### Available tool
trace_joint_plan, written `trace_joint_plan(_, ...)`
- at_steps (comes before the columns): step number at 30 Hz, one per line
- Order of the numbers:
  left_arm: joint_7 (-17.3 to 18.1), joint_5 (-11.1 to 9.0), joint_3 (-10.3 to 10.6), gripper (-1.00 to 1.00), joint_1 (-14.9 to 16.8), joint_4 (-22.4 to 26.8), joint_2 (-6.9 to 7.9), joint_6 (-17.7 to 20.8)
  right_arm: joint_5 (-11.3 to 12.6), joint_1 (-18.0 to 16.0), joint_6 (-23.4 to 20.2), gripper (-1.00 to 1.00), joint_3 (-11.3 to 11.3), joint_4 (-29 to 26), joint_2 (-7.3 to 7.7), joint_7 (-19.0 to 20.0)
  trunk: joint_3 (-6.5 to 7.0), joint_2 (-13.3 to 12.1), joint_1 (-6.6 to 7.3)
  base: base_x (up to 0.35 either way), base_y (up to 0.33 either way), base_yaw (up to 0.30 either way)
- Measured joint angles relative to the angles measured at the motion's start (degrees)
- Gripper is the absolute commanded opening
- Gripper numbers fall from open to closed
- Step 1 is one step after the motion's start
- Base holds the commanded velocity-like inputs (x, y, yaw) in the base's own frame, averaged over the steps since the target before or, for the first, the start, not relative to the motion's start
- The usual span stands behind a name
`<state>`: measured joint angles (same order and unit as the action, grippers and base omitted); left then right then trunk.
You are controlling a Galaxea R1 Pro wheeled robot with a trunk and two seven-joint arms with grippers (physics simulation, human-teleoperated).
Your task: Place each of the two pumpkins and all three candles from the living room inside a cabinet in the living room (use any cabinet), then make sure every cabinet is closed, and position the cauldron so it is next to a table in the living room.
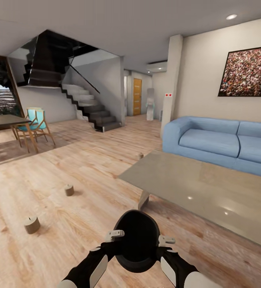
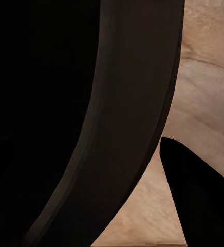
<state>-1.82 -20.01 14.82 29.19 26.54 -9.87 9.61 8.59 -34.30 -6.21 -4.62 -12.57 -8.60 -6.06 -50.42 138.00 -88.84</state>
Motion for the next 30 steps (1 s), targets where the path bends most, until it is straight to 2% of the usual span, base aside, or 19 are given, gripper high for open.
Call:
trace_joint_plan(11, 0.0, 0.0, 0.0, -1.00, 0.0, 0.0, -0.01, -0.1, 0.0, 0.0, 0.0, -1.00, 0.0, -0.1, 0.01, 0.0, 0.47, 0.0, 0.00, 0.000, 0.259, -0.272)
trace_joint_plan(30, 0.0, 0.0, 0.0, -1.00, 0.0, 0.0, 0.00, 0.0, 0.0, 0.0, 0.0, -1.00, 0.0, 0.0, 0.01, 0.0, 1.36, 0.0, 0.00, 0.000, 0.163, -0.269)
